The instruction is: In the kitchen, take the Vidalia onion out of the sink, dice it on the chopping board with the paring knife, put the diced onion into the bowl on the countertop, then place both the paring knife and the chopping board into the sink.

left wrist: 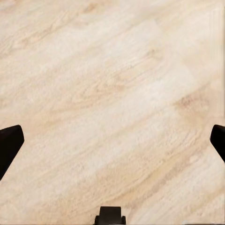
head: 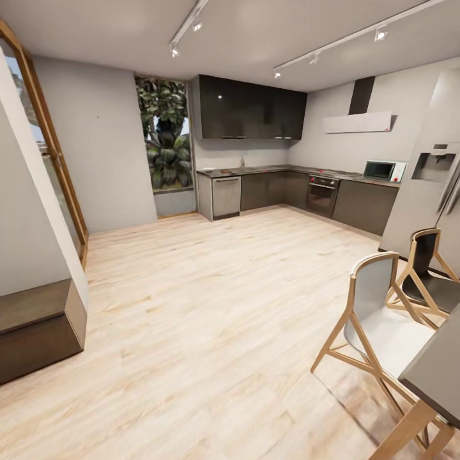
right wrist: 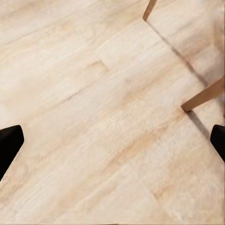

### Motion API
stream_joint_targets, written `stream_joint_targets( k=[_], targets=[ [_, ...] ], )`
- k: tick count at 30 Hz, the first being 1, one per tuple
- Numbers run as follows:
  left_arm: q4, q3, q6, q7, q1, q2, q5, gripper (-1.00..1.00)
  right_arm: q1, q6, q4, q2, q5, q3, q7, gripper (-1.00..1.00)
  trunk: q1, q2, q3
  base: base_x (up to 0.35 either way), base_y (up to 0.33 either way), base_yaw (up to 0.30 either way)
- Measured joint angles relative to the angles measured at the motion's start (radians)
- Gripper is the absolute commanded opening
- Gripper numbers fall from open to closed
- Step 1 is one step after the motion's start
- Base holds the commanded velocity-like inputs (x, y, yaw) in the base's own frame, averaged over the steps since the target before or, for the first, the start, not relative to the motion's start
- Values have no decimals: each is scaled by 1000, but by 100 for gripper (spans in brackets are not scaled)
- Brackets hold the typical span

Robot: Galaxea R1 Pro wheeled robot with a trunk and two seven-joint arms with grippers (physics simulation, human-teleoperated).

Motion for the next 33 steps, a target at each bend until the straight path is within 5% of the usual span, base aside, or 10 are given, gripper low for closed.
stream_joint_targets(
  k=[6, 16, 33],
  targets=[
    [-17, 0, -33, 0, 0, 15, 2, 100, 0, -9, -79, -15, -1, 0, -7, 100, 0, 0, 0, 0, 0, 0],
    [84, 13, -272, 2, 0, 32, 14, 100, 0, -190, -67, -9, -5, 6, -6, 100, 0, 0, 0, 0, 0, 0],
    [112, 33, -294, 2, 0, 29, 24, 100, 0, -203, -51, -14, -6, 5, -5, 100, -1, 0, 0, 136, 23, 0]
  ],
)
